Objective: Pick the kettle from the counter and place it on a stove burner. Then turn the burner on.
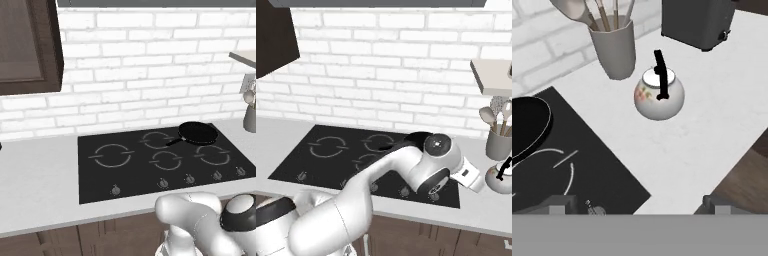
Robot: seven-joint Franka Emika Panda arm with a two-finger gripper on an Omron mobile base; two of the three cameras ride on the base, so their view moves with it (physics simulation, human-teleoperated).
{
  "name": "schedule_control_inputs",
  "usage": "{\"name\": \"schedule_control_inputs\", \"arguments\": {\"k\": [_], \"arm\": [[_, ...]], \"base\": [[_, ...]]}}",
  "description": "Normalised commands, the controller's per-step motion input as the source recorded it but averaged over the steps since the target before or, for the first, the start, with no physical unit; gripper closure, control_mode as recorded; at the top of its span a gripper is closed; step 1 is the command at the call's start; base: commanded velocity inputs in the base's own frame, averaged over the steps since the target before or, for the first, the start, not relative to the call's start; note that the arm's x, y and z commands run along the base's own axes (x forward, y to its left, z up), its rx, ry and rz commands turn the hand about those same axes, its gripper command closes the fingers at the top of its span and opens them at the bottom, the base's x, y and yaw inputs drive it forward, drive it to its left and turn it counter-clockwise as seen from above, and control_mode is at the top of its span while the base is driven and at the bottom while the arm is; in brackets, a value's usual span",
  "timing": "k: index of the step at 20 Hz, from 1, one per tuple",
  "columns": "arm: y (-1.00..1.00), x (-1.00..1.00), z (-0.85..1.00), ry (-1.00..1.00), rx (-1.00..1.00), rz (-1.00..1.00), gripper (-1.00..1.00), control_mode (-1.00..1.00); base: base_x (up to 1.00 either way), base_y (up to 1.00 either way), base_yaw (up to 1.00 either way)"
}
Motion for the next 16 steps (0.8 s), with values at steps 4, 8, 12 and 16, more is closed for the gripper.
{"name": "schedule_control_inputs", "arguments": {"k": [4, 8, 12, 16], "arm": [[-0.75, 0.15, -0.24, 0.01, 0.0, -0.04, -1.0, -1.0], [-0.58, 0.27, -0.16, 0.05, 0.0, -0.04, -1.0, -1.0], [-0.48, 0.35, -0.1, 0.05, 0.0, -0.02, -1.0, -1.0], [-0.42, 0.37, -0.06, 0.02, 0.01, -0.02, -1.0, -1.0]], "base": [[0.0, 0.0, 0.0], [0.0, 0.0, 0.0], [0.0, 0.0, 0.0], [0.0, 0.0, 0.0]]}}
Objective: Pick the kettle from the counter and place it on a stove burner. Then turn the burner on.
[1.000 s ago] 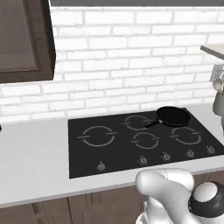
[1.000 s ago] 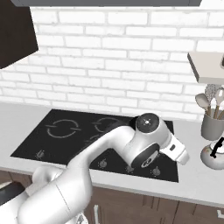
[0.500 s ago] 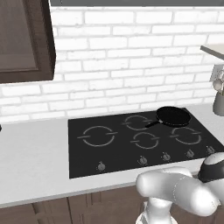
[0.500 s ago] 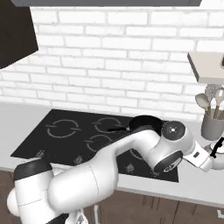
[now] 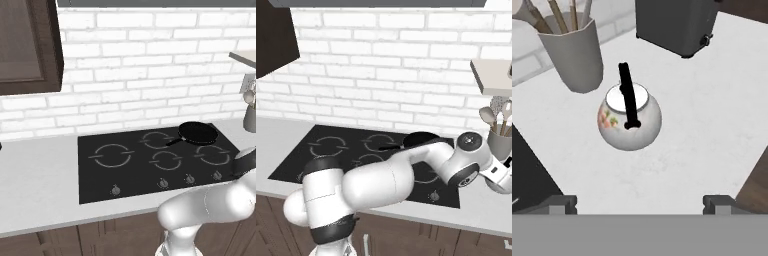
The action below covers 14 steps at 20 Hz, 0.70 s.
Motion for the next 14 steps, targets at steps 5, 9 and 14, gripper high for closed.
{"name": "schedule_control_inputs", "arguments": {"k": [5, 9, 14], "arm": [[-0.32, 0.33, -0.1, 0.0, 0.06, 0.0, -1.0, -1.0], [-0.3, 0.36, -0.13, 0.0, 0.12, 0.0, -1.0, -1.0], [-0.25, 0.16, -0.17, 0.0, 0.08, 0.0, -1.0, -1.0]], "base": [[0.0, 0.0, 0.0], [0.0, 0.0, 0.0], [0.0, 0.0, 0.0]]}}
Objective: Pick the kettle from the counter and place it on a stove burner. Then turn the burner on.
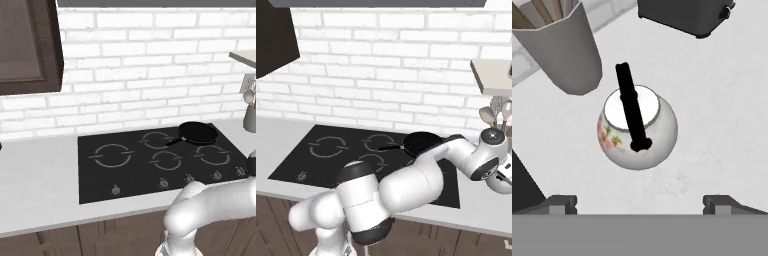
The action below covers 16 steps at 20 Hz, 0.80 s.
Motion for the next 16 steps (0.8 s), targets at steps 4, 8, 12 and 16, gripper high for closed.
{"name": "schedule_control_inputs", "arguments": {"k": [4, 8, 12, 16], "arm": [[-0.11, 0.04, -0.36, 0.0, 0.0, 0.0, -1.0, -1.0], [-0.01, 0.15, -0.41, 0.0, 0.0, 0.0, -1.0, -1.0], [0.0, 0.14, -0.32, -0.06, 0.0, 0.0, -1.0, -1.0], [-0.17, 0.12, -0.19, 0.0, 0.0, 0.0, -1.0, -1.0]], "base": [[0.0, 0.0, 0.0], [0.0, 0.0, 0.0], [0.0, 0.0, 0.0], [0.0, 0.0, 0.0]]}}
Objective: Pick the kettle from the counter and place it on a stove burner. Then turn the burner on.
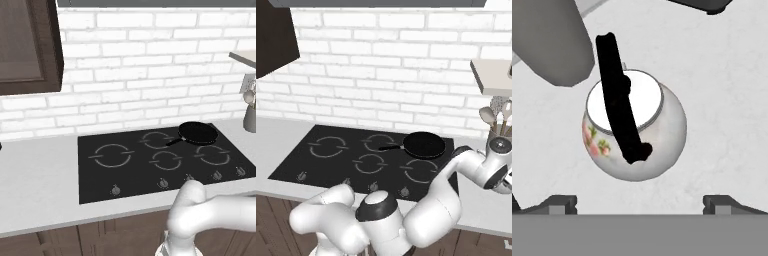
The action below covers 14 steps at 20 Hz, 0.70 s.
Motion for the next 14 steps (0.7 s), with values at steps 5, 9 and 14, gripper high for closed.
{"name": "schedule_control_inputs", "arguments": {"k": [5, 9, 14], "arm": [[-0.1, 0.15, -0.12, -0.02, 0.0, 0.0, -1.0, -1.0], [-0.15, 0.18, 0.0, 0.0, 0.0, 0.0, -1.0, -1.0], [-0.35, 0.11, 0.0, 0.0, 0.0, 0.0, -1.0, -1.0]], "base": [[0.0, 0.0, 0.0], [0.0, 0.0, 0.0], [0.0, 0.0, 0.0]]}}
